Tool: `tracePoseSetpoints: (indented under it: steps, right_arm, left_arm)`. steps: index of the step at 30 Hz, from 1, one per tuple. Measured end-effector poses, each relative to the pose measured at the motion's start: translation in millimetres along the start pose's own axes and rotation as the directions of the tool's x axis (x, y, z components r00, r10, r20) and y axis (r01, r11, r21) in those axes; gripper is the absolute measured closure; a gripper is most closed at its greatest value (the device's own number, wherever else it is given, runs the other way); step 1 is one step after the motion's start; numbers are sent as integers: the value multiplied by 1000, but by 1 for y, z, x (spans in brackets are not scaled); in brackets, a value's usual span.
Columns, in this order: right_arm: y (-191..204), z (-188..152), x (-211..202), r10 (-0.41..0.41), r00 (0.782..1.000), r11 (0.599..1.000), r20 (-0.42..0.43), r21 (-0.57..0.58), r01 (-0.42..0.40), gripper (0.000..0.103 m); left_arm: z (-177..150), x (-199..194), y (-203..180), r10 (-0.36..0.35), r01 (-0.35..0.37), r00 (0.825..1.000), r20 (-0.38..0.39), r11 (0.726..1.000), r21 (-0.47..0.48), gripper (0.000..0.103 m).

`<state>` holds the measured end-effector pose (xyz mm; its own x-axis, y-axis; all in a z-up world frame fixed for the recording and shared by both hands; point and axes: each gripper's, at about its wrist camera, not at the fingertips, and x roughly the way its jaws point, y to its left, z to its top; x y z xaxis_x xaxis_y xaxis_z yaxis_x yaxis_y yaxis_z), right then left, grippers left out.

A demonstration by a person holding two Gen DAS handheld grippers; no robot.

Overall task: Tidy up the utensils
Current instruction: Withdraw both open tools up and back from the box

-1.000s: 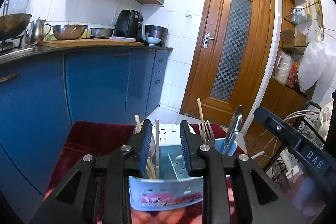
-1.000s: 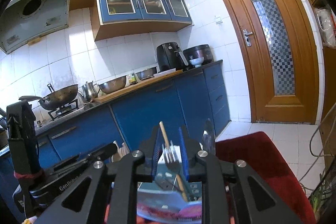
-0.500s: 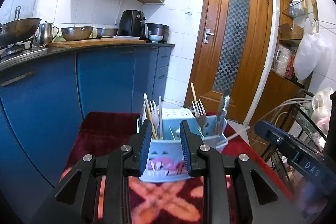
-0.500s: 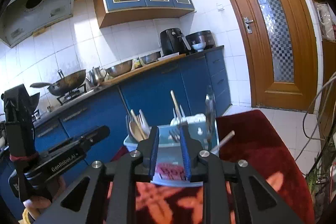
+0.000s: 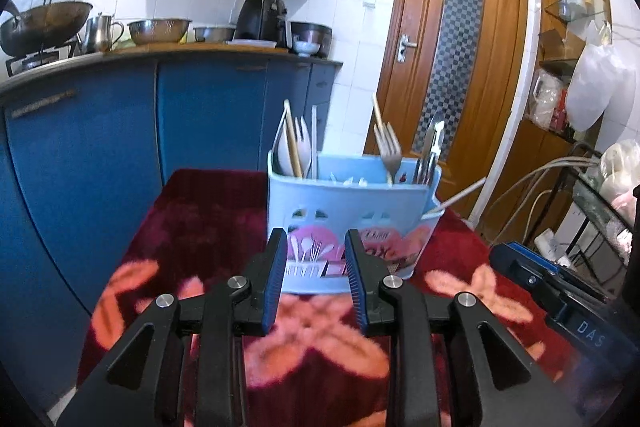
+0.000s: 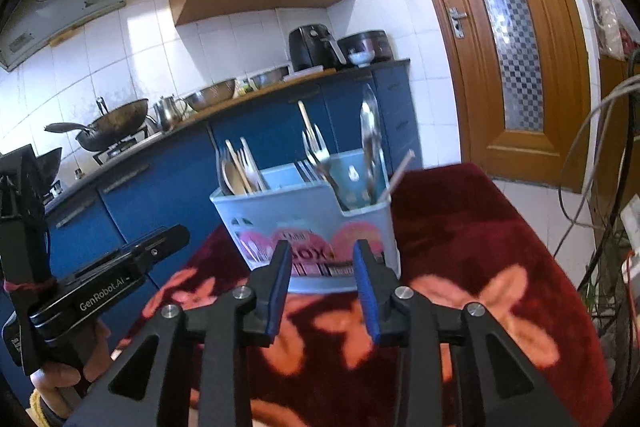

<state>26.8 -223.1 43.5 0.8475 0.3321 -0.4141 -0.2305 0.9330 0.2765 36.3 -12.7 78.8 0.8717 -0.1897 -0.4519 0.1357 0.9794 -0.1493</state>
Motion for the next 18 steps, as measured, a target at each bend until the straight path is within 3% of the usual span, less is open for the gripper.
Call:
tracePoseSetpoints:
  steps: [5, 7, 13, 18]
  right_arm:
    - [-7, -12, 11, -24, 999, 1000, -25, 3, 24, 66]
    - [-7, -14, 14, -34, 999, 999, -27, 1, 34, 58]
    - [-10, -22, 23, -64, 997, 998, -35, -11, 64, 39]
    - [-15, -25, 30, -88, 995, 996, -47, -1, 88, 27]
  left_arm:
    - [-13, 14, -1, 19, -19, 1000, -11, 1000, 15, 73]
    - [-18, 19, -3, 28, -27, 1000, -14, 999, 24, 73]
    - [-26, 30, -5, 79, -79, 997, -9, 996, 48, 55]
    - [-31, 38, -4, 95, -94, 995, -19, 994, 54, 53]
